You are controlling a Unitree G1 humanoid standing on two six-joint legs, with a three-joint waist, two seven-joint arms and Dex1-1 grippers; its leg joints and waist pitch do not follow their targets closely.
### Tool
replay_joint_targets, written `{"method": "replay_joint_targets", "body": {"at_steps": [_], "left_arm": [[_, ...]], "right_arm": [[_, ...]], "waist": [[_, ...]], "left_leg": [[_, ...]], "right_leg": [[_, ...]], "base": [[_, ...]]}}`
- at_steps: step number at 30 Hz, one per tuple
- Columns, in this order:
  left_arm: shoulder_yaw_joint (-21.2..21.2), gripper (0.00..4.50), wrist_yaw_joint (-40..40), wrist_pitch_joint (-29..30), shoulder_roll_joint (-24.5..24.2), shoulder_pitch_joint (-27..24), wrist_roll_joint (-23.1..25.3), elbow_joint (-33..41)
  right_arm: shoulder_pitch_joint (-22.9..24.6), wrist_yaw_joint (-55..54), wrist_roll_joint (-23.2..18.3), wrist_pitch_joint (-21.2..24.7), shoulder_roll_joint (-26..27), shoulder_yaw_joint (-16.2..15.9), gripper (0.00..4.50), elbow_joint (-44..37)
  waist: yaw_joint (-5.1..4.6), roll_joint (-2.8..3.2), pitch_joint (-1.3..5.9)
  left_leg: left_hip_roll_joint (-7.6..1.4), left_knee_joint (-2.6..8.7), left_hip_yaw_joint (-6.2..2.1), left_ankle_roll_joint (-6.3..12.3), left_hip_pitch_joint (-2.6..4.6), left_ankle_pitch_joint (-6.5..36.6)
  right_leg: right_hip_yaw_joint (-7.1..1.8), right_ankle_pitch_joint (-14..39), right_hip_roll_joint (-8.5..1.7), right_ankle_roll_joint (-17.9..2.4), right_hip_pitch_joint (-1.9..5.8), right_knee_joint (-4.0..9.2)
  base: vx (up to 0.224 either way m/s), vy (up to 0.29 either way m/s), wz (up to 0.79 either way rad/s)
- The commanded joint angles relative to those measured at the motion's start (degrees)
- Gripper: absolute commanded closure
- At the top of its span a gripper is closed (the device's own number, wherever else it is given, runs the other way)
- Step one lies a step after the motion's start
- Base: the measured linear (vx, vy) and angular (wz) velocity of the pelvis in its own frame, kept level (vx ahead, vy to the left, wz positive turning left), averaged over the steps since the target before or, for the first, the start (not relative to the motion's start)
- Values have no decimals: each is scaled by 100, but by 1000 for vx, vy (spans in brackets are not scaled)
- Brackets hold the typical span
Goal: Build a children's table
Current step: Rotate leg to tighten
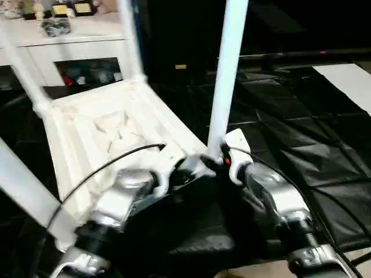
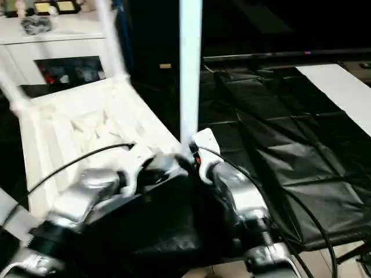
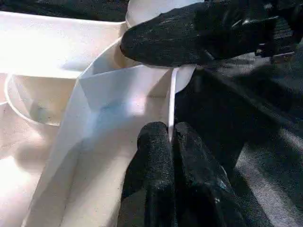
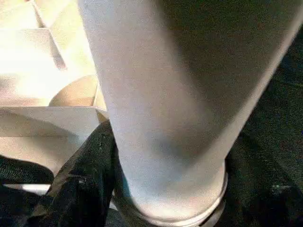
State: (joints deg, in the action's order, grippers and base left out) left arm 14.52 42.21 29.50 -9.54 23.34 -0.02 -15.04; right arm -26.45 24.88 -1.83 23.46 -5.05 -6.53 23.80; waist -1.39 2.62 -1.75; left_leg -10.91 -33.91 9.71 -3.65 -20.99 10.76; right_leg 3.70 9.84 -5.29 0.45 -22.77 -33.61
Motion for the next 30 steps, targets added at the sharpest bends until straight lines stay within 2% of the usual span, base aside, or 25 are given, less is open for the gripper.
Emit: {"method": "replay_joint_targets", "body": {"at_steps": [1, 2, 3, 4, 7, 8, 9, 10, 11, 12, 13, 14, 15, 17, 19, 20, 21, 22, 23, 24, 26, 27, 28, 29, 30], "left_arm": [[394, 450, 216, -96, 429, 216, -242, 305], [397, 450, 283, -112, 390, 180, -266, 361], [410, 450, 462, -163, 290, 101, -335, 479], [422, 450, 619, -199, 194, 43, -389, 562], [420, 450, 1124, -322, -134, -107, -576, 738], [387, 450, 1292, -364, -269, -150, -630, 775], [387, 450, 1292, -364, -269, -150, -630, 775], [368, 450, 1407, -416, -344, -145, -658, 772], [327, 450, 1670, -505, -501, -125, -735, 775], [306, 450, 1777, -549, -560, -119, -770, 771], [306, 450, 1777, -549, -560, -119, -770, 771], [297, 450, 1935, -559, -658, -121, -808, 788], [304, 450, 2003, -571, -702, -121, -816, 796], [331, 450, 2351, -629, -910, -110, -890, 814], [355, 450, 2530, -695, -1011, -92, -907, 795], [364, 450, 2595, -713, -1050, -81, -907, 779], [364, 450, 2595, -713, -1050, -81, -907, 779], [439, 450, 2814, -804, -1201, -37, -881, 745], [439, 450, 2814, -804, -1201, -37, -881, 745], [450, 450, 2905, -805, -1237, 2, -912, 730], [459, 450, 3052, -816, -1296, 9, -962, 749], [465, 450, 3131, -840, -1327, 0, -979, 752], [462, 450, 3158, -848, -1341, -9, -983, 748], [457, 450, 3176, -862, -1349, -27, -990, 748], [454, 450, 3197, -870, -1356, -37, -1001, 743]], "right_arm": [[84, 293, -189, 186, 462, -358, 111, 330], [92, 333, -200, 202, 438, -358, 111, 293], [113, 437, -226, 240, 363, -368, 91, 200], [133, 526, -244, 257, 295, -381, 91, 124], [180, 1001, -358, 298, -53, -441, 61, -158], [244, 1379, -364, 179, -308, -579, 55, -387], [244, 1379, -364, 179, -308, -579, 44, -387], [294, 1679, -391, 82, -474, -627, 33, -545], [384, 2282, -521, -23, -789, -682, 33, -839], [416, 2511, -573, -59, -908, -705, 33, -939], [416, 2511, -573, -59, -908, -705, 33, -939], [462, 2815, -614, -93, -1096, -756, 33, -1051], [481, 2944, -624, -111, -1182, -782, 33, -1092], [547, 3583, -767, -112, -1595, -891, 33, -1324], [559, 3865, -854, -81, -1753, -935, 33, -1424], [561, 3970, -872, -93, -1809, -953, 33, -1452], [561, 3970, -872, -93, -1809, -953, 33, -1452], [547, 4163, -814, -206, -1936, -1034, 33, -1445], [547, 4163, -814, -206, -1936, -1034, 33, -1445], [521, 4234, -769, -260, -1975, -1077, 33, -1407], [508, 4270, -756, -269, -1979, -1109, 65, -1392], [510, 4302, -771, -256, -1988, -1133, 68, -1396], [518, 4327, -780, -245, -2002, -1159, 78, -1421], [536, 4347, -784, -217, -2017, -1190, 91, -1456], [547, 4381, -771, -214, -2041, -1231, 102, -1485]], "waist": [[-7, -48, 226], [-9, -45, 230], [10, -73, 228], [2, -104, 230], [20, -51, 245], [40, -63, 266], [53, -64, 271], [75, -28, 273], [90, -70, 290], [131, -65, 295], [159, -56, 307], [180, -55, 311], [212, -58, 321], [283, -67, 320], [353, -34, 314], [368, -54, 304], [368, -54, 304], [395, -55, 292], [408, 4, 290], [413, -22, 278], [418, -34, 272], [414, -62, 268], [416, -48, 268], [410, -88, 260], [416, -80, 257]], "left_leg": [[-104, 462, -106, 13, 10, 2333], [-110, 468, -107, 15, 9, 2326], [-123, 480, -101, 37, 13, 2281], [-128, 482, -100, 44, 3, 2275], [-136, 492, -100, 77, -15, 2173], [-153, 483, -72, 126, -13, 1984], [-160, 479, -64, 145, -6, 1923], [-158, 470, -48, 176, -1, 1789], [-156, 452, -31, 223, -7, 1636], [-164, 435, -18, 307, -4, 1457], [-167, 417, -2, 351, 22, 1379], [-171, 410, 7, 415, 7, 1213], [-169, 406, 1, 434, 3, 1105], [-187, 381, 23, 570, 16, 806], [-195, 381, 31, 581, 45, 868], [-199, 391, 31, 542, 38, 930], [-199, 391, 31, 542, 38, 930], [-201, 402, 32, 467, 44, 1075], [-204, 411, 24, 416, 51, 1148], [-205, 423, 33, 304, 74, 1357], [-205, 432, 30, 232, 79, 1440], [-201, 434, 32, 223, 72, 1458], [-200, 440, 24, 200, 63, 1472], [-199, 441, 26, 192, 59, 1509], [-196, 438, 23, 184, 62, 1535]], "right_leg": [[-121, 3227, -235, -555, 151, 594], [-124, 3170, -236, -569, 152, 592], [-136, 3022, -232, -618, 147, 576], [-136, 2988, -232, -625, 154, 573], [-156, 2686, -237, -702, 178, 532], [-180, 2231, -228, -850, 189, 488], [-183, 2075, -226, -914, 191, 479], [-190, 1805, -221, -1038, 199, 449], [-194, 1565, -222, -1145, 224, 419], [-203, 1370, -228, -1194, 239, 407], [-209, 1259, -228, -1241, 222, 399], [-209, 1016, -218, -1352, 232, 362], [-198, 916, -216, -1374, 256, 346], [-209, 551, -215, -1496, 254, 292], [-213, 645, -218, -1513, 239, 297], [-211, 731, -216, -1503, 247, 306], [-211, 731, -216, -1503, 247, 306], [-213, 941, -224, -1471, 233, 325], [-212, 1034, -228, -1451, 234, 322], [-222, 1287, -225, -1389, 216, 357], [-229, 1396, -224, -1354, 208, 366], [-232, 1453, -221, -1333, 210, 373], [-236, 1528, -227, -1303, 214, 365], [-238, 1626, -221, -1258, 207, 379], [-242, 1703, -227, -1237, 204, 377]], "base": [[0, 0, 0], [0, 0, 0], [0, 0, 0], [0, 0, 0], [0, 0, 0], [0, 0, 0], [0, 0, 0], [0, 0, 0], [0, 0, 0], [0, 0, 0], [0, 0, 0], [0, 0, 0], [0, 0, 0], [0, 0, 0], [0, 0, 0], [0, 0, 0], [0, 0, 0], [0, 0, 0], [0, 0, 0], [0, 0, 0], [0, 0, 0], [0, 0, 0], [0, 0, 0], [0, 0, 0], [0, 0, 0]]}}
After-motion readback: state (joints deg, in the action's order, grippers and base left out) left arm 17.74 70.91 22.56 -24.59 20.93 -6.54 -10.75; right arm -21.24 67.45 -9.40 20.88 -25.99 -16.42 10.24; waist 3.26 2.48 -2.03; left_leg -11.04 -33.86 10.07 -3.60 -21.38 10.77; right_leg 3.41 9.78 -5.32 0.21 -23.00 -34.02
